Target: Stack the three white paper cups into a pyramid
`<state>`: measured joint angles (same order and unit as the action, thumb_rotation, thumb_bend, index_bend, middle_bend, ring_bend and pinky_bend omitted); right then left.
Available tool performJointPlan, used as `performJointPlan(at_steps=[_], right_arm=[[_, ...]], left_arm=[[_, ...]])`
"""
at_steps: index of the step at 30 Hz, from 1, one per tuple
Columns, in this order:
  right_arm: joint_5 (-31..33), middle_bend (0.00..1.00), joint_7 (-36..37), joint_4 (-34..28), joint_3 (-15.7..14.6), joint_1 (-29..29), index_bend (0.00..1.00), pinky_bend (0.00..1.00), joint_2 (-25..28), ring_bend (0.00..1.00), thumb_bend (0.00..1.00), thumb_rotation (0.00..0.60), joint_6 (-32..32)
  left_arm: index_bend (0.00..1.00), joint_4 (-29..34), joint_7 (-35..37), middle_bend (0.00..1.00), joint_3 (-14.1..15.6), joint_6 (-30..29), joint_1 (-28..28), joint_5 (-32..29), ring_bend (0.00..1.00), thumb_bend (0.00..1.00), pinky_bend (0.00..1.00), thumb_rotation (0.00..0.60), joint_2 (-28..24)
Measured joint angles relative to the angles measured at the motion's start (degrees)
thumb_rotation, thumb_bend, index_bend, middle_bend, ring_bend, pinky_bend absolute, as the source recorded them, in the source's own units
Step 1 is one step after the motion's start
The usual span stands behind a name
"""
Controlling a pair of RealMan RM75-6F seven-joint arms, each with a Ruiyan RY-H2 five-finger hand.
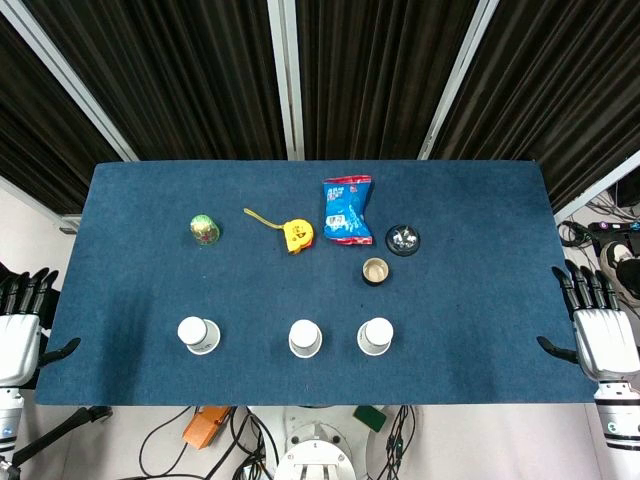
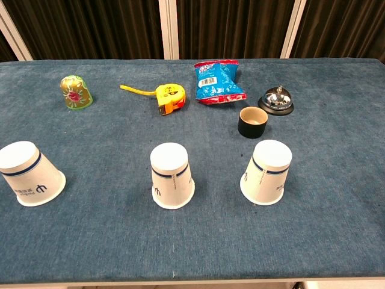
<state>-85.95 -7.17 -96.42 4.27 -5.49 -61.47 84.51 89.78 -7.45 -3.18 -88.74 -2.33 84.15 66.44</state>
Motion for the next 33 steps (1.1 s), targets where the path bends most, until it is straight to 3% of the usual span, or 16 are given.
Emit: performJointPlan(at_steps=[10,15,20,33], right_arm=[[-1.5,0.00,0.5,-0.4,0.1,0.8,0.00,0.00,0.8,0.00,0.17,0.600,2.5],[-2.8,0.00,1.2,-0.7,-0.3,1.7,0.00,0.00,1.5,0.00,0.17,0.600,4.1],[-2.9,0.00,1.7,-0.4,-0.6,2.2,0.00,0.00,1.6,0.00,0.17,0.600,4.5],[-2.5,0.00,2.2,0.5,-0.7,1.8,0.00,0.00,1.3,0.00,0.17,0.600,3.1]], left_arm=[[0.14,1.6,1.1,0.09,0.7,2.7,-2.1,2.9,0.04,0.12,0.03,0.600,-0.4],[0.22,3.9,3.9,0.09,2.0,8.2,-5.6,6.3,0.04,0.18,0.03,0.600,-0.9],[0.22,5.9,5.2,0.09,2.9,15.0,-9.8,8.0,0.03,0.19,0.03,0.600,-0.9],[0.24,8.6,2.9,0.09,3.5,27.6,-16.7,2.0,0.02,0.24,0.03,0.600,1.5]])
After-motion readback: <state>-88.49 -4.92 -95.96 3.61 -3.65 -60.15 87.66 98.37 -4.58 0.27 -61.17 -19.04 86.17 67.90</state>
